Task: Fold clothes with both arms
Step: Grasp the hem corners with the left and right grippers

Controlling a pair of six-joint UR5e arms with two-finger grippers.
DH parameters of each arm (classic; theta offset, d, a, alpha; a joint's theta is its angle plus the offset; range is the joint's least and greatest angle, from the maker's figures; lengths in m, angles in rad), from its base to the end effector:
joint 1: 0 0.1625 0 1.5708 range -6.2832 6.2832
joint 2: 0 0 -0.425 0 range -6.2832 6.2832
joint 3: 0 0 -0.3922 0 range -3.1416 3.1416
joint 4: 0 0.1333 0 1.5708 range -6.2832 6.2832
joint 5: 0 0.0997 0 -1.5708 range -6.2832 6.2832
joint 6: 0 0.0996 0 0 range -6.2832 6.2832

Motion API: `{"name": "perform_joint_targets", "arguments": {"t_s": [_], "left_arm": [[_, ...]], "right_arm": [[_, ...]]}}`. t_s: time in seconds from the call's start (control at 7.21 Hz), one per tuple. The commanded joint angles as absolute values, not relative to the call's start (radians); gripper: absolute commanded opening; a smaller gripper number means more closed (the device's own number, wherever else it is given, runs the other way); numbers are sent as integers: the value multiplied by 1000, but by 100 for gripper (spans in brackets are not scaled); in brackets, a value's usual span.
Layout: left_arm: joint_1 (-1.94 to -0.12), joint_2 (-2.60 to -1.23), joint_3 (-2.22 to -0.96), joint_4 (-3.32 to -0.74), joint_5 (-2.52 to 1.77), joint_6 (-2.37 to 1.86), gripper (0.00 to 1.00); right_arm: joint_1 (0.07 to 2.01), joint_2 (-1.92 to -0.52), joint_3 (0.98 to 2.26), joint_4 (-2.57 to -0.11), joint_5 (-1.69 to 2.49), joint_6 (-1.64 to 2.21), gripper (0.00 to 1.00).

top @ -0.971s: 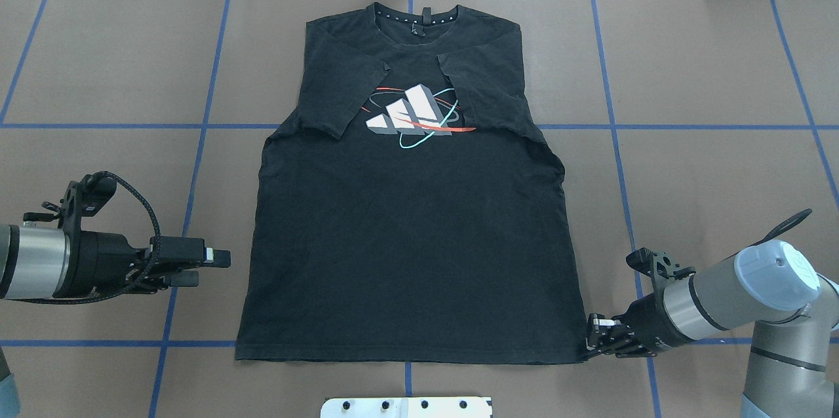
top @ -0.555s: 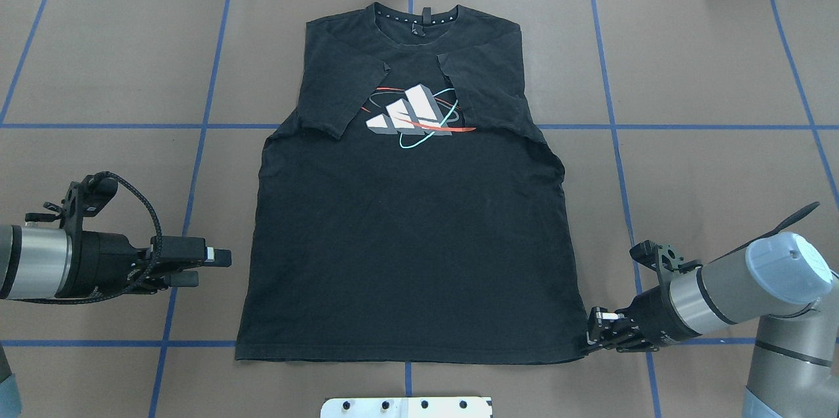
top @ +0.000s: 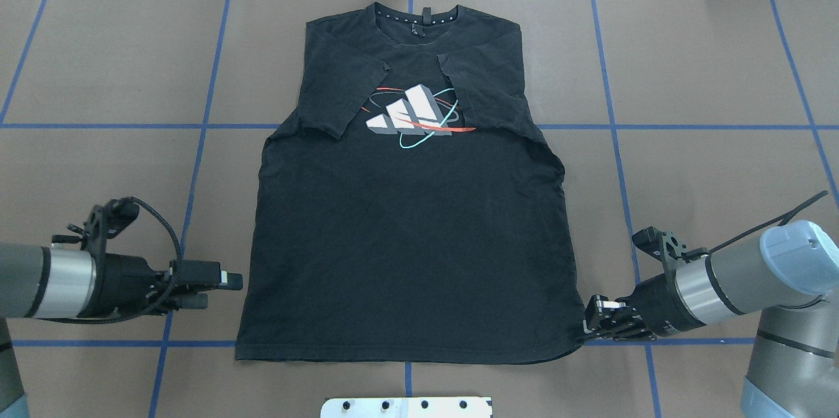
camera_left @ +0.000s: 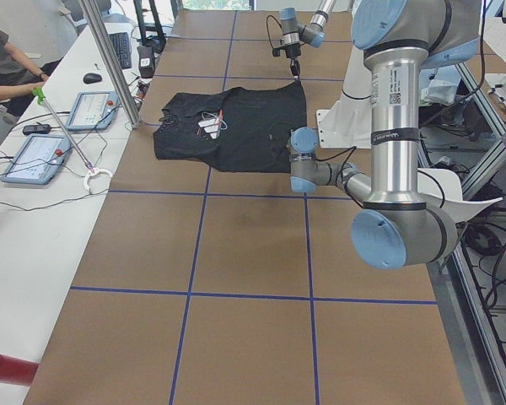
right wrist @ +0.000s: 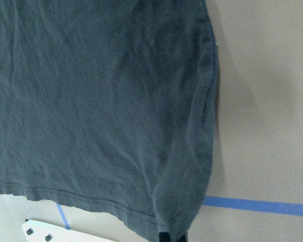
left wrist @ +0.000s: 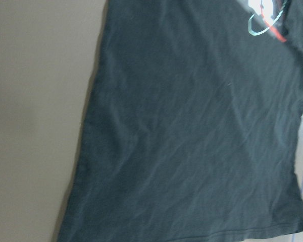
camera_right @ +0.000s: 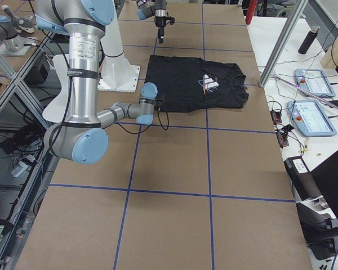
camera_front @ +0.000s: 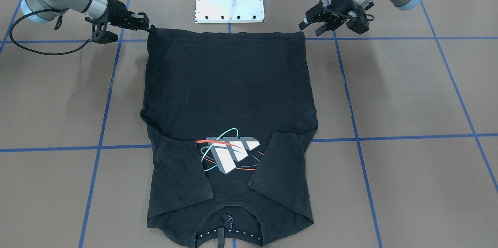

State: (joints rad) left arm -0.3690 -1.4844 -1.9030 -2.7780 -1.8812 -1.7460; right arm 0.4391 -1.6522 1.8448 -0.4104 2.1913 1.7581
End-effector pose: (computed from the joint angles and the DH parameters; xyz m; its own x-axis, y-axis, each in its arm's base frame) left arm 0.3823 -0.2581 0.4026 0.0974 -0.2156 -0.9716 0.0787 0.9749 -0.2084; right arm -0.3762 -0.2600 0.4312 0.2234 0.2723 0.9359 0.1286 0.9435 -0.3052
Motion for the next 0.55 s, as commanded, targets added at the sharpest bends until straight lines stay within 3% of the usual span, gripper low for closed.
{"name": "perform_joint_targets", "arguments": {"t_s": [0.0, 0.42], "left_arm": [[-309, -1486, -1881, -2778, -1847, -1758, 98], [-296, -1493, -1836, -2775, -1839, -1779, 97]], "right_arm": [[449, -1648, 1847, -393, 2191, 1758, 0], [449, -1643, 1848, -380, 2191, 1758, 0]]}}
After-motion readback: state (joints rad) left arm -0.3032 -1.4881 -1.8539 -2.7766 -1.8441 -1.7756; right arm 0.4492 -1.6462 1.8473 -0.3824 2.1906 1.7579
